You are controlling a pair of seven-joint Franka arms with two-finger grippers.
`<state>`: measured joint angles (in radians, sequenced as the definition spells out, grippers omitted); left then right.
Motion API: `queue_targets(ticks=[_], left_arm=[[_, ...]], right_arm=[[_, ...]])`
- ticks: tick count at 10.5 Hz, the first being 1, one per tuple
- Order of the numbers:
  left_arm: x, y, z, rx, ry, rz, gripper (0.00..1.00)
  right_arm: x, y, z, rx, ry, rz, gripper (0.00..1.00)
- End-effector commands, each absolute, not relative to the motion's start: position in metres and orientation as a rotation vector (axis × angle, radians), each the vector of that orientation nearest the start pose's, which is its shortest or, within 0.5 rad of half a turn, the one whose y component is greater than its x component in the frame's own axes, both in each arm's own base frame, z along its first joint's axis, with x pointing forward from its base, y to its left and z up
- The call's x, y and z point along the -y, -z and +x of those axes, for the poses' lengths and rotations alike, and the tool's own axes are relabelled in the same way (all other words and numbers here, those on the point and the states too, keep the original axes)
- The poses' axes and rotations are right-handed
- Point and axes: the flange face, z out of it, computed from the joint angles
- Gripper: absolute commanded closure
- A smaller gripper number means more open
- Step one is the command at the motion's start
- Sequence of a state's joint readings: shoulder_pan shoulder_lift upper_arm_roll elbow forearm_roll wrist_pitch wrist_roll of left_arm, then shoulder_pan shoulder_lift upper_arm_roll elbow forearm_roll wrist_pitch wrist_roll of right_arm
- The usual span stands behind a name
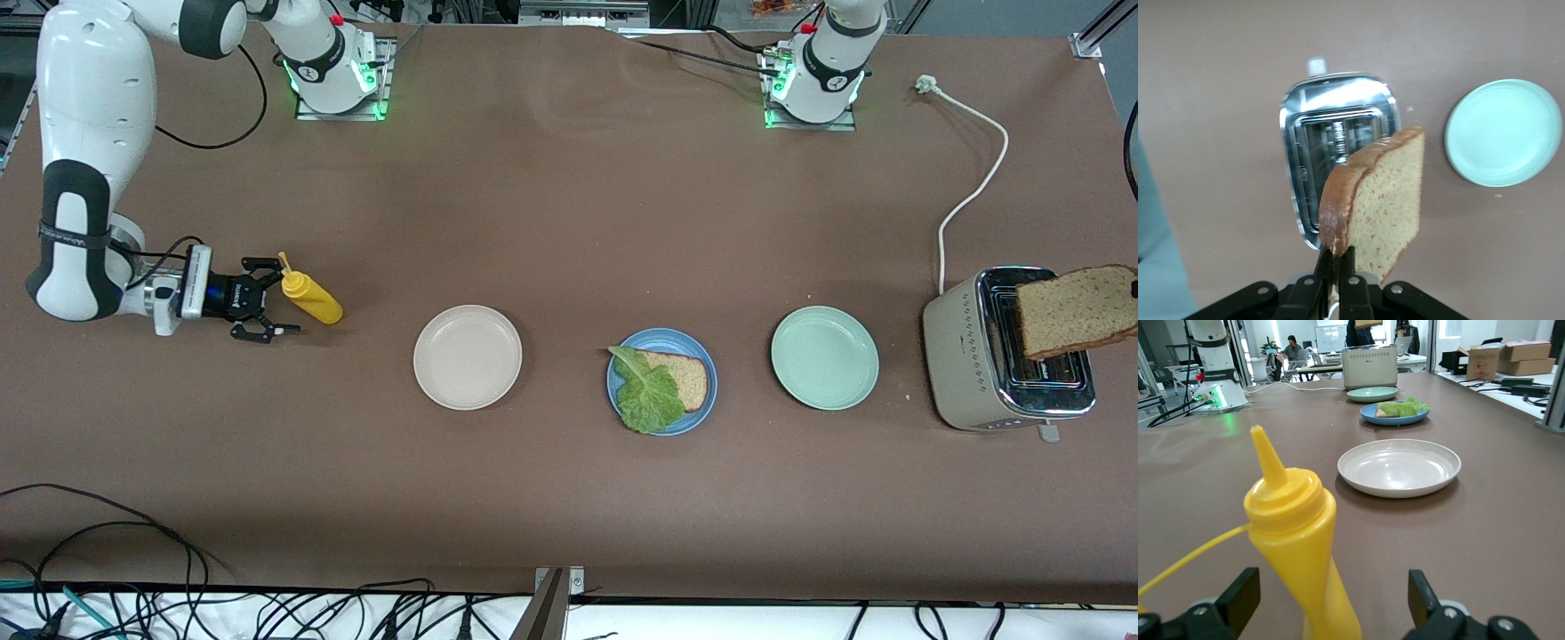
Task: Make sandwich in blue plate with both arms
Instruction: 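Set the mustard bottle upright while the left gripper grasps the toaster bread, then lift the bread out while the right gripper opens and withdraws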
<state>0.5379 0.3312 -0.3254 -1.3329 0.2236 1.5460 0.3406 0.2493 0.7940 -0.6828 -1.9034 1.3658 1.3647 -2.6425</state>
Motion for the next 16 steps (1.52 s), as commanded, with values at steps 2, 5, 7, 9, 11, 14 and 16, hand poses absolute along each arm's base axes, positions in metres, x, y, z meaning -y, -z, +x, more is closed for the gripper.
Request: queue_targets(ticks=[2, 5, 7, 9, 11, 14, 16], left_arm=[[-0.170, -0.549, 0.616, -0.198, -0.175, -3.255, 1.00], [-0.149, -0.523, 0.616, -0.151, -0.329, -3.439, 1.00], [-0.120, -0.503, 0.624, -0.168, -0.418, -3.463, 1.00], [-0.111, -0.471, 0.632, -0.157, -0.514, -3.574, 1.00], [-0.108, -0.463, 0.635, -0.080, -0.551, -3.592, 1.00], [-0.071, -0.450, 0.643, -0.068, -0.631, -3.594, 1.00], [-0.028, -0.420, 0.653, -0.087, -0.669, -3.648, 1.00]], right_arm=[[0.156, -0.169, 0.536, 1.438, 0.869, -1.543, 0.00], [0.181, -0.224, 0.563, 1.454, 0.713, -1.617, 0.00], [0.193, -0.277, 0.583, 1.423, 0.547, -1.718, 0.00], [0.194, -0.320, 0.596, 1.365, 0.435, -1.811, 0.00], [0.177, -0.374, 0.614, 1.271, 0.289, -1.903, 0.00], [0.152, -0.436, 0.628, 1.149, 0.135, -2.034, 0.00], [0.131, -0.466, 0.630, 1.007, 0.014, -2.120, 0.00]])
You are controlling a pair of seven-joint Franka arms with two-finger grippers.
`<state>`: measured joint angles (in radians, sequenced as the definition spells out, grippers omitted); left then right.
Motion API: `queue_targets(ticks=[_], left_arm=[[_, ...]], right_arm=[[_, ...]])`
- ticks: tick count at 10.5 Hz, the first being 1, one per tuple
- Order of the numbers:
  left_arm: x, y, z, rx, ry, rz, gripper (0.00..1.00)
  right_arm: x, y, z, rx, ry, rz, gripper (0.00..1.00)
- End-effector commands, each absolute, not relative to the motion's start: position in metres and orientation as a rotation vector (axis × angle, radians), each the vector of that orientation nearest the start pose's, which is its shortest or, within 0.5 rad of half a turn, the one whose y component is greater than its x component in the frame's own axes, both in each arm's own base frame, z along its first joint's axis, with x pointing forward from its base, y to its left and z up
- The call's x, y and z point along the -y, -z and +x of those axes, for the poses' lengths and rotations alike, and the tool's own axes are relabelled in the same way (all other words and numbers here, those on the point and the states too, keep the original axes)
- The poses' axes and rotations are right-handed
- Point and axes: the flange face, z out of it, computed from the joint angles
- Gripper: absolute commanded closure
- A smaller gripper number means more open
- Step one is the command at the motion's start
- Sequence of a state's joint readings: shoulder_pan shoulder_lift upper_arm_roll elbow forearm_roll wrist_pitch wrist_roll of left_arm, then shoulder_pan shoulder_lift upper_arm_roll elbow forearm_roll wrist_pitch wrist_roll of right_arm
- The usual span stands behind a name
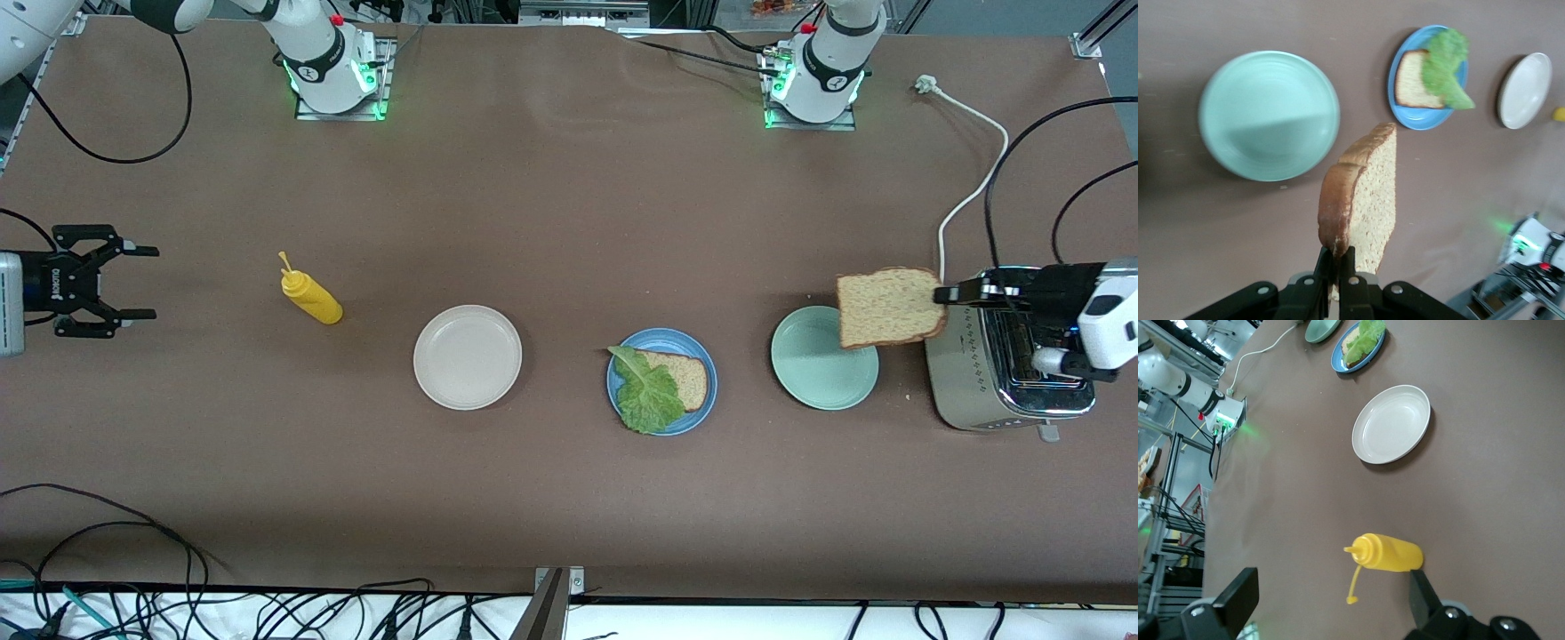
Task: Make sandwich in blue plate with both arms
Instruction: 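Lift the bread out while the right gripper opens and withdraws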
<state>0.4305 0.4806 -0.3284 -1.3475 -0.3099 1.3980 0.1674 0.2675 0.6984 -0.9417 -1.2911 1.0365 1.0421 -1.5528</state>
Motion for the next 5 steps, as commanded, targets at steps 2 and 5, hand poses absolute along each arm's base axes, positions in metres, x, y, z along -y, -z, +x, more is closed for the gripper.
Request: queue_targets(ticks=[2, 5], left_arm=[[0.013, -0.398, 0.656, 0.060, 0.445, 2.472, 1.00], [0.077, -0.350, 0.661, -0.035, 0.325, 2.388, 1.00]], right_arm=[[0.103, -0.496, 0.635, 0.896, -0.086, -2.189, 0.00], [0.061, -0.538, 0.637, 0.742, -0.223, -2.302, 0.00]])
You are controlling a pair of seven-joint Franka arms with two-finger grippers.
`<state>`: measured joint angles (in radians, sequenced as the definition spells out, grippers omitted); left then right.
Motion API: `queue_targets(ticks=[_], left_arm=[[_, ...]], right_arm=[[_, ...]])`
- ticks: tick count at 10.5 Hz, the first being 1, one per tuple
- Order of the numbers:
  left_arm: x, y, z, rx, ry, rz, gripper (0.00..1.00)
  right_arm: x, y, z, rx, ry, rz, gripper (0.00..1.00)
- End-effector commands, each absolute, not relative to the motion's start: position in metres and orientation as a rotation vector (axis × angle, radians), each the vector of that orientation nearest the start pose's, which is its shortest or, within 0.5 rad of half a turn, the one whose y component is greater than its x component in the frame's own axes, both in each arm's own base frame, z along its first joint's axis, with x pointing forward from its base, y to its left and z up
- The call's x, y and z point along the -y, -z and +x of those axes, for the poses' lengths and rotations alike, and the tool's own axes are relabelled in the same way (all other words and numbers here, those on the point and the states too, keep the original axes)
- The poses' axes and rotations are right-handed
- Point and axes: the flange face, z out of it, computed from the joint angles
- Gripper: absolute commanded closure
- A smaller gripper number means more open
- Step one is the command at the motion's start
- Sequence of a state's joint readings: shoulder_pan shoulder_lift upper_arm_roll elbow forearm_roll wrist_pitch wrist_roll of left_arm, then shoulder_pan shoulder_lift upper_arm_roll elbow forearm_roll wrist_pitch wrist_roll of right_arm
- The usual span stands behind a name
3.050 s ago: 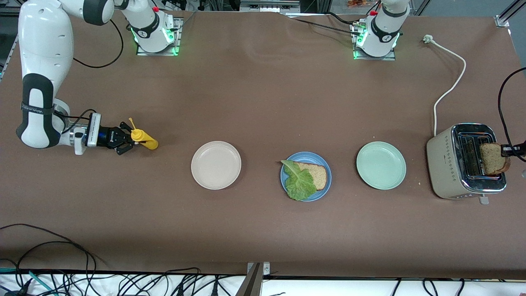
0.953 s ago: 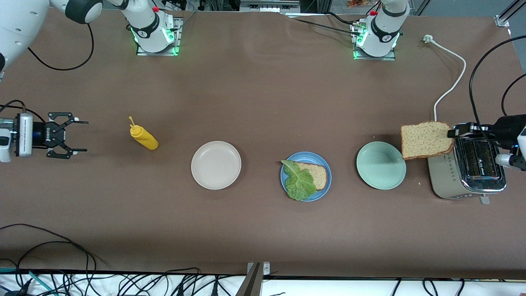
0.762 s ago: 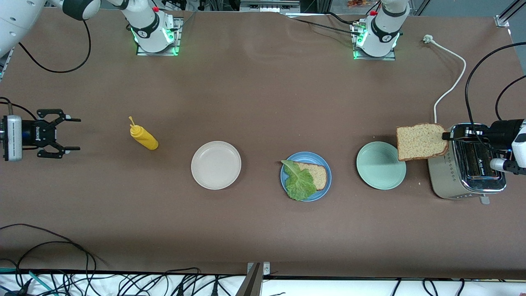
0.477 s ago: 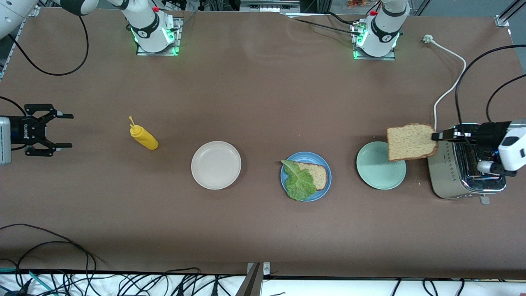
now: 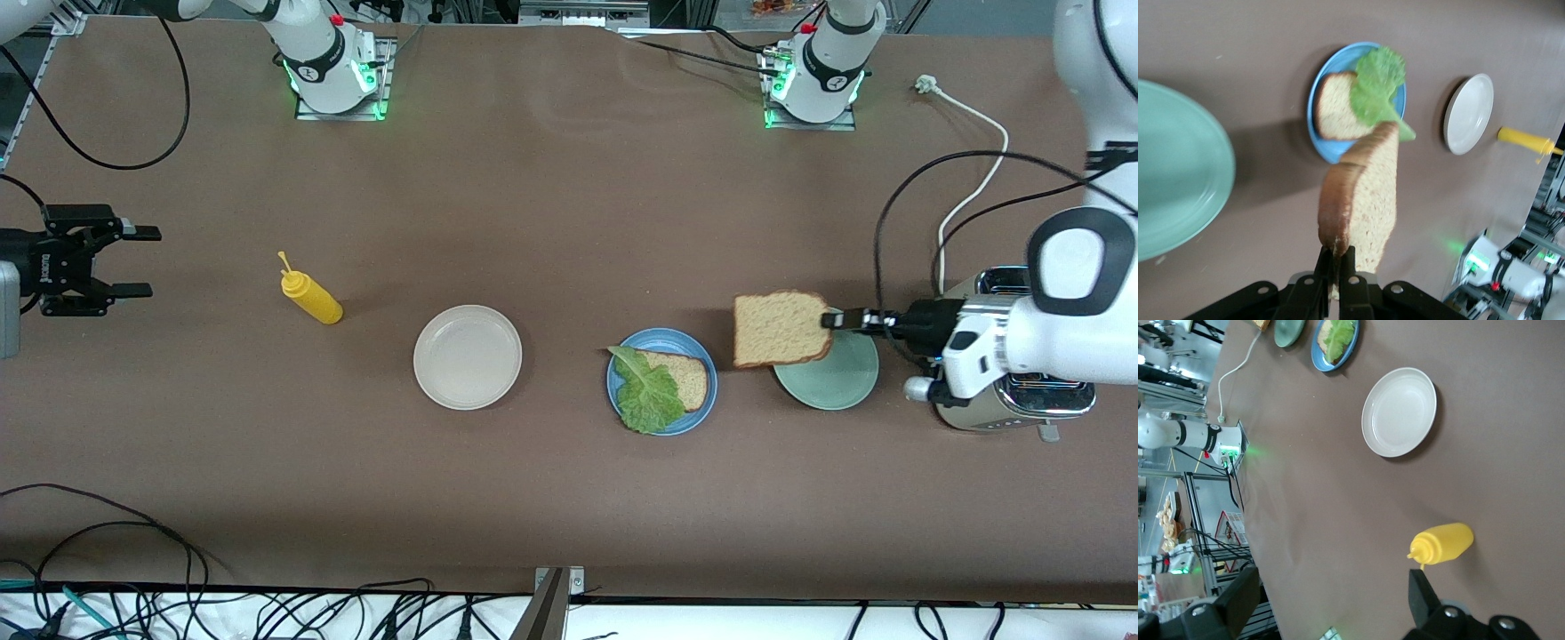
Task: Make sandwich in blue plate with both arms
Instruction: 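Lift the bread out while the right gripper opens and withdraws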
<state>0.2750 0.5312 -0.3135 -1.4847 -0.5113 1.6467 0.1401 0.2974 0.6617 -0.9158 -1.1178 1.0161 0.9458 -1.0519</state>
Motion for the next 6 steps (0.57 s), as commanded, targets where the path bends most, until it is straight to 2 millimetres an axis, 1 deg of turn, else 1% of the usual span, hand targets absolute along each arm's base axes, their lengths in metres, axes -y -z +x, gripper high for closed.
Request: queue_targets(ticks=[1, 2, 3, 4, 5, 6], left_arm=[[0.099, -0.335, 0.664, -0.064, 0.313, 2.337, 1.00], [0.114, -0.319, 0.667, -0.100, 0.308, 2.292, 1.00], [0.127, -0.305, 0.669, -0.116, 0.298, 2.279, 1.00], [0.145, -0.296, 0.670, -0.109, 0.281, 2.291, 1.00], [0.158, -0.285, 0.670, -0.105, 0.267, 2.302, 1.00], [0.165, -0.271, 0.670, -0.108, 0.267, 2.307, 1.00]], right_arm=[[0.047, -0.550, 0.632, 0.689, -0.285, -2.350, 0.00], [0.029, -0.561, 0.625, 0.641, -0.363, -2.420, 0.00], [0.005, -0.577, 0.616, 0.595, -0.435, -2.496, 0.00], [-0.015, -0.593, 0.605, 0.557, -0.489, -2.591, 0.00], [-0.035, -0.603, 0.597, 0.550, -0.535, -2.669, 0.00], [-0.050, -0.608, 0.590, 0.533, -0.584, -2.749, 0.00]])
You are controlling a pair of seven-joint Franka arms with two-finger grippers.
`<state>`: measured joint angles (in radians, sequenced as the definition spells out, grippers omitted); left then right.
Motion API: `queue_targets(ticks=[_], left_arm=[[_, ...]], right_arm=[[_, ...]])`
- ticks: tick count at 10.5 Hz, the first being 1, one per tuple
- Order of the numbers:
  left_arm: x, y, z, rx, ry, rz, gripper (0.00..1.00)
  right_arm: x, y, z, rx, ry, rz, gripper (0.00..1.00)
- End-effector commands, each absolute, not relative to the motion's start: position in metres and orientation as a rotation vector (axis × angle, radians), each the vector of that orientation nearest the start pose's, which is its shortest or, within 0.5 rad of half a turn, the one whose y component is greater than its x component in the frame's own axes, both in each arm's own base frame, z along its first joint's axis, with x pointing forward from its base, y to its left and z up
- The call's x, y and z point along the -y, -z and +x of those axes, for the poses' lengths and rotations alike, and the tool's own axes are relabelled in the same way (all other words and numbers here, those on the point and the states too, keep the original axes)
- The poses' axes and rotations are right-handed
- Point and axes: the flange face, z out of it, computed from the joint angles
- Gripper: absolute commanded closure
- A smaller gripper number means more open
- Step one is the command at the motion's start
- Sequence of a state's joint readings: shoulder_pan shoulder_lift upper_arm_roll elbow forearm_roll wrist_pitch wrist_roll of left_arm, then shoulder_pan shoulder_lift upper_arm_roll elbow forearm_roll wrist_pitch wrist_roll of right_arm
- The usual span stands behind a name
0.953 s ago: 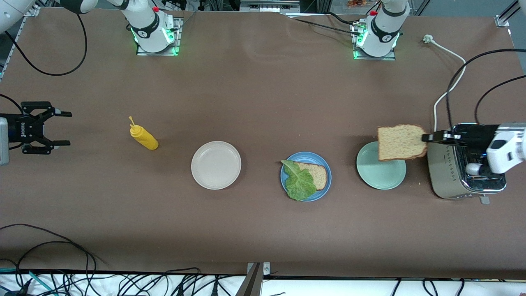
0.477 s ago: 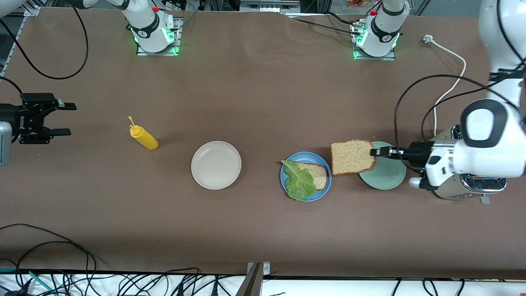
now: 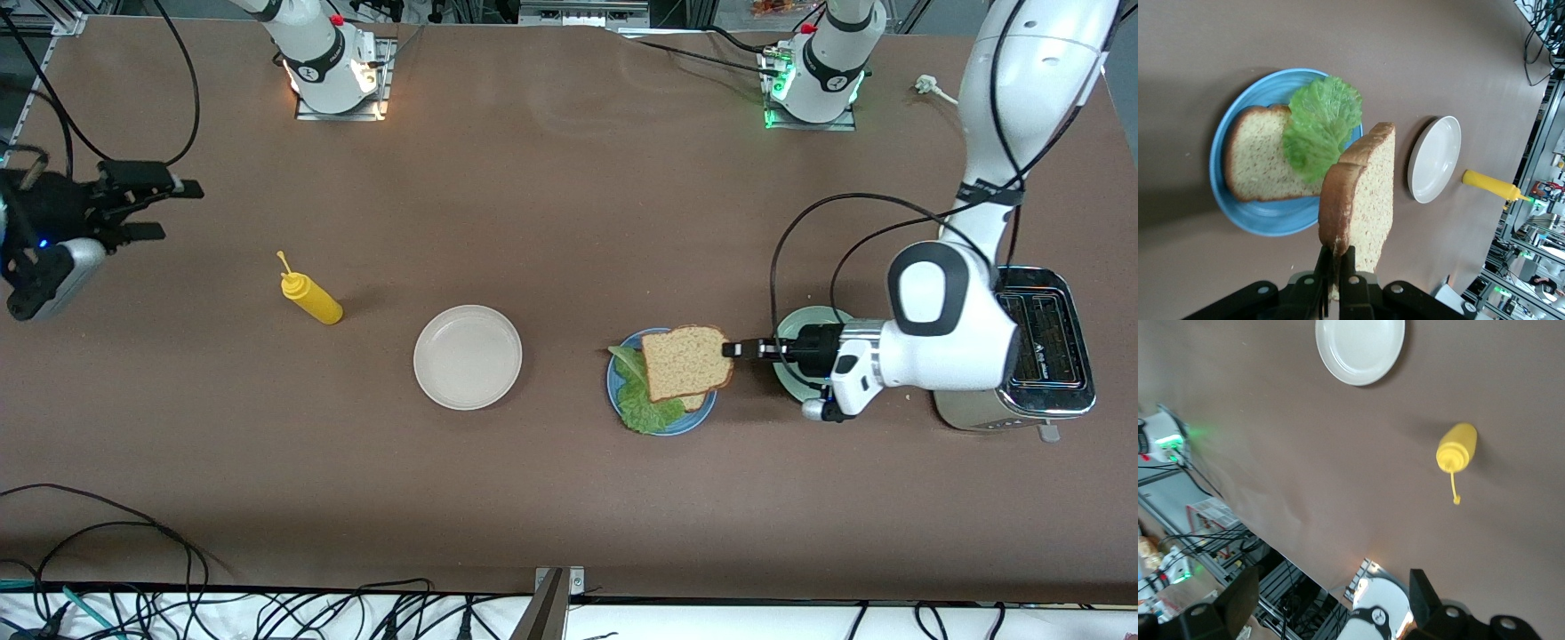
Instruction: Make sandwich in blue plate with both arms
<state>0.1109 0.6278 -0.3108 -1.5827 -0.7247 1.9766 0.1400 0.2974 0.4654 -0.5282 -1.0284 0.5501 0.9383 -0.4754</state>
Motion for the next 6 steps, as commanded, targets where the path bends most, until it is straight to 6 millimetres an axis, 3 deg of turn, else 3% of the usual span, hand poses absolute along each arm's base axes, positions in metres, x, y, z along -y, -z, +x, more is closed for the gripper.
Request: queue_targets(ticks=[1, 3, 6], left_arm=[[0.168, -0.259, 0.670, -0.117, 0.268, 2.311, 1.00], [0.178, -0.245, 0.670, -0.110, 0.245, 2.324, 1.00], [0.185, -0.223, 0.663, -0.117, 0.283, 2.326, 1.00]], right_arm=[[-0.064, -0.613, 0.583, 0.516, -0.617, -2.816, 0.00], [-0.079, -0.611, 0.576, 0.484, -0.684, -2.939, 0.00], [-0.075, -0.586, 0.561, 0.495, -0.708, -3.022, 0.00]])
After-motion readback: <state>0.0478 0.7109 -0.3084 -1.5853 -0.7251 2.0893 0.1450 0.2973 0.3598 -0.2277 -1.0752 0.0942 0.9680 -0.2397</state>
